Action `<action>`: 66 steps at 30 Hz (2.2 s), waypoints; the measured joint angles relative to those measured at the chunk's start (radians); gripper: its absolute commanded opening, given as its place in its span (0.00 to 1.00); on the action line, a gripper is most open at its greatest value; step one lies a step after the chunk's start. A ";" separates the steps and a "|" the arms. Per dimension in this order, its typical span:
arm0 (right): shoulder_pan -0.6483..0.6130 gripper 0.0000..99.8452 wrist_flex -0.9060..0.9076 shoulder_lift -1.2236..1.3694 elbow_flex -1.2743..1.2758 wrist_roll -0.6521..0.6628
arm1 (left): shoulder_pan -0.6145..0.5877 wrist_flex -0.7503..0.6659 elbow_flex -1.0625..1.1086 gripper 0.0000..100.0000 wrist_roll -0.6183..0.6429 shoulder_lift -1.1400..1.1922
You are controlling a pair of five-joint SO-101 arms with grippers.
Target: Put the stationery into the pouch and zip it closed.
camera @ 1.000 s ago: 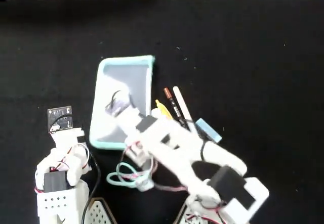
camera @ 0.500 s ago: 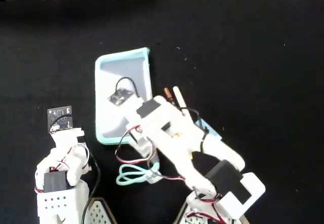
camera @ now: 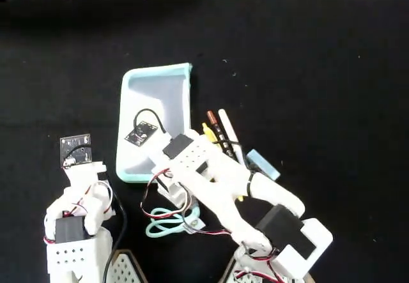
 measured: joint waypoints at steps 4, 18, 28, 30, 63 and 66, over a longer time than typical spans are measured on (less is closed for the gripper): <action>0.000 0.20 0.054 0.000 0.000 0.037 | 0.000 0.000 0.000 0.03 0.000 0.000; 0.000 0.02 0.078 0.009 0.002 0.044 | 0.000 0.000 0.000 0.03 0.000 0.000; 0.189 0.01 0.026 0.009 -0.057 0.044 | 0.000 0.000 0.000 0.03 0.000 0.000; 0.203 0.01 0.026 0.009 -0.068 0.044 | 0.000 0.000 0.000 0.03 0.000 0.000; -0.077 0.30 0.086 -0.112 -0.002 0.135 | 0.000 0.000 0.000 0.03 0.000 0.000; -0.077 0.30 0.077 -0.051 -0.002 0.140 | 0.000 0.000 0.000 0.03 0.000 0.000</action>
